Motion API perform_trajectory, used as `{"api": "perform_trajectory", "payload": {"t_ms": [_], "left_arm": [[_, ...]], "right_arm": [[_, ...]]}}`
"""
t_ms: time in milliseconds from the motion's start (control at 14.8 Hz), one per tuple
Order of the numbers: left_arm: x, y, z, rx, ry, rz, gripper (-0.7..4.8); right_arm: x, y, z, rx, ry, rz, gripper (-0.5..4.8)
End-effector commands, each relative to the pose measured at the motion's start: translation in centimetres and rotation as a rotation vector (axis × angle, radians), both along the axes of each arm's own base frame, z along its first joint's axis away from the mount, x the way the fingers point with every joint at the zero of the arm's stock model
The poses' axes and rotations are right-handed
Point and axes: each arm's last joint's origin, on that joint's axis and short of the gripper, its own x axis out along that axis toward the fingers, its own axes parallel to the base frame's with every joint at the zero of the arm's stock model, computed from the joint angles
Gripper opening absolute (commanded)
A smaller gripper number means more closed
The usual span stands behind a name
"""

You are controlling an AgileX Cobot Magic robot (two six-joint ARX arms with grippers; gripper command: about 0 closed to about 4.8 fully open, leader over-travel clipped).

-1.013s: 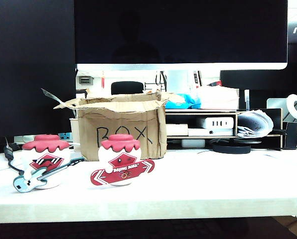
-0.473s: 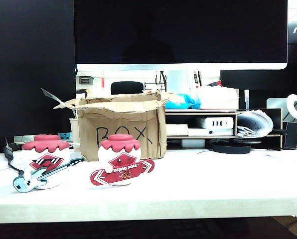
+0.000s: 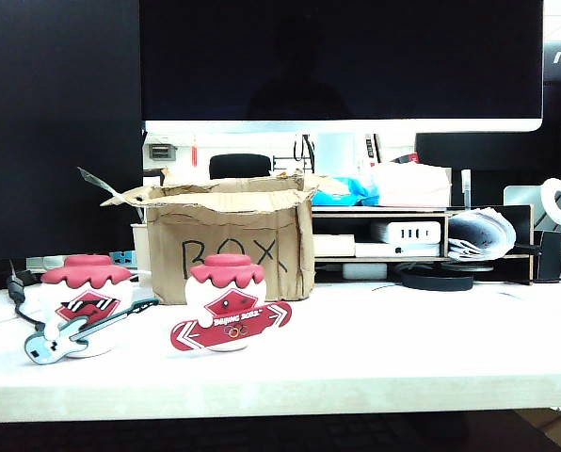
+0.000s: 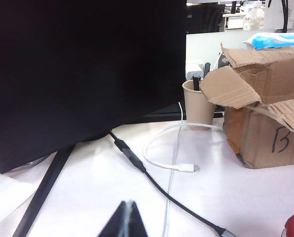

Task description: Put the doll that is least similar in size compared to the others into the paper box.

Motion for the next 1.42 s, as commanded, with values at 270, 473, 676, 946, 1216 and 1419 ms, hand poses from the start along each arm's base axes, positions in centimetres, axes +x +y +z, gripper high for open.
{"api": "perform_trajectory", "payload": {"t_ms": [270, 473, 676, 946, 1216, 1419], "left_arm": [[0.0, 0.0, 0.1, 0.0, -0.009, 0.003, -0.05], [0.0, 0.0, 0.1, 0.0, -0.007, 0.003, -0.05], [0.0, 0.0, 0.1, 0.0, -0.007, 0.0, -0.05], [0.0, 0.0, 0.1, 0.0, -0.007, 0.0, -0.05], [0.0, 0.0, 0.1, 0.0, -0.007, 0.0, -0.05], [0.0, 0.0, 0.1, 0.0, -0.006, 0.0, -0.05]], "right_arm": [[2.6, -4.2, 0.5, 0.102, -0.006, -0.455, -0.06], [2.9, -7.5, 0.1, 0.08, -0.072, -0.883, -0.06], [2.9, -9.3, -2.3, 0.063, -0.056, -1.142, -0.05], [3.5, -9.9, -6.8, 0.108, 0.006, -1.106, -0.05], [5.4, -9.5, -10.7, 0.115, 0.012, -0.919, -0.05], [6.4, -9.1, -12.5, 0.048, -0.053, -0.696, -0.05]]}}
